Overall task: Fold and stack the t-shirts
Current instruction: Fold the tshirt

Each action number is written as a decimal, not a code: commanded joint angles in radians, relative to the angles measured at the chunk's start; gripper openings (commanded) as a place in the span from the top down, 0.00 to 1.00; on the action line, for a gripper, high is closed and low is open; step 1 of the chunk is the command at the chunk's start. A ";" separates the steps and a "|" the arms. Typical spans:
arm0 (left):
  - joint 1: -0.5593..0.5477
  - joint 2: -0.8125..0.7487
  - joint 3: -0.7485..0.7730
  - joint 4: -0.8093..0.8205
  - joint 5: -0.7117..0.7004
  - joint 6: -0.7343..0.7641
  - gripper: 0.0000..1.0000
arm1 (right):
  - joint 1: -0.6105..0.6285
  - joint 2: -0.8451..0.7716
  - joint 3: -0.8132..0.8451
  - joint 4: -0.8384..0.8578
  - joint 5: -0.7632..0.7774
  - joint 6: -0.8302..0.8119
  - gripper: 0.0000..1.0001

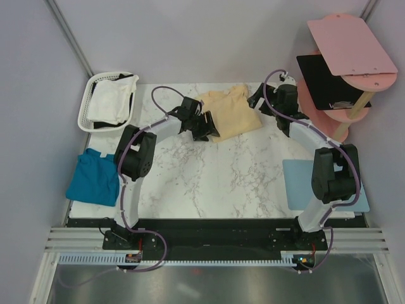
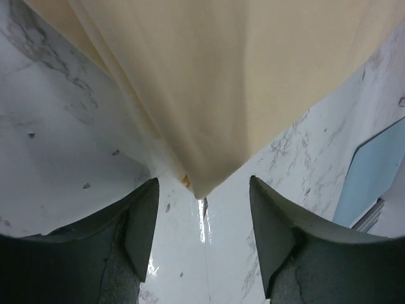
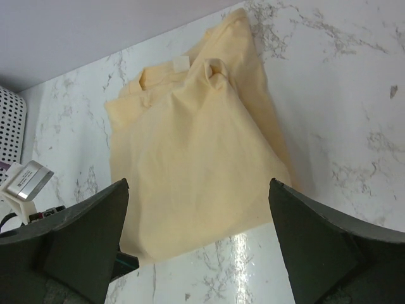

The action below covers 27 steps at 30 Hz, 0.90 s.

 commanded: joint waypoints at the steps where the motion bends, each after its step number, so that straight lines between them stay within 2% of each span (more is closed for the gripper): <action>1: -0.018 0.029 -0.025 0.070 -0.046 -0.045 0.41 | -0.002 -0.078 -0.083 0.005 -0.002 0.004 0.02; 2: -0.021 0.036 -0.026 0.076 -0.044 -0.044 0.49 | -0.002 -0.086 -0.094 0.005 -0.005 0.003 0.02; 3: -0.027 0.044 -0.025 0.076 -0.043 -0.044 0.74 | -0.003 -0.093 -0.110 0.002 -0.005 0.002 0.02; 4: -0.027 0.056 -0.026 0.075 -0.035 -0.045 0.89 | -0.002 -0.104 -0.118 -0.008 -0.005 0.002 0.02; 5: -0.027 0.056 -0.029 0.072 -0.032 -0.045 0.98 | -0.003 -0.109 -0.126 -0.012 -0.005 0.002 0.02; 9: -0.027 0.004 -0.098 0.062 -0.027 -0.027 0.98 | -0.003 -0.139 -0.172 -0.034 -0.019 0.003 0.02; 13: -0.029 -0.095 -0.247 0.030 -0.006 0.022 0.98 | -0.003 -0.168 -0.204 -0.073 -0.033 -0.010 0.02; 20: -0.029 -0.367 -0.508 -0.123 -0.067 0.097 0.98 | -0.002 -0.218 -0.275 -0.107 -0.057 -0.047 0.02; 21: -0.029 -0.396 -0.557 -0.152 -0.064 0.105 0.93 | -0.002 -0.222 -0.279 -0.107 -0.065 -0.050 0.02; 22: -0.029 -0.421 -0.574 -0.178 -0.058 0.117 0.77 | -0.003 -0.222 -0.282 -0.107 -0.079 -0.056 0.02; 23: -0.030 -0.477 -0.583 -0.206 -0.082 0.141 0.45 | -0.002 -0.219 -0.282 -0.106 -0.086 -0.057 0.02; 27: -0.034 -0.652 -0.597 -0.313 -0.205 0.165 0.18 | 0.000 -0.179 -0.258 -0.083 -0.139 -0.054 0.02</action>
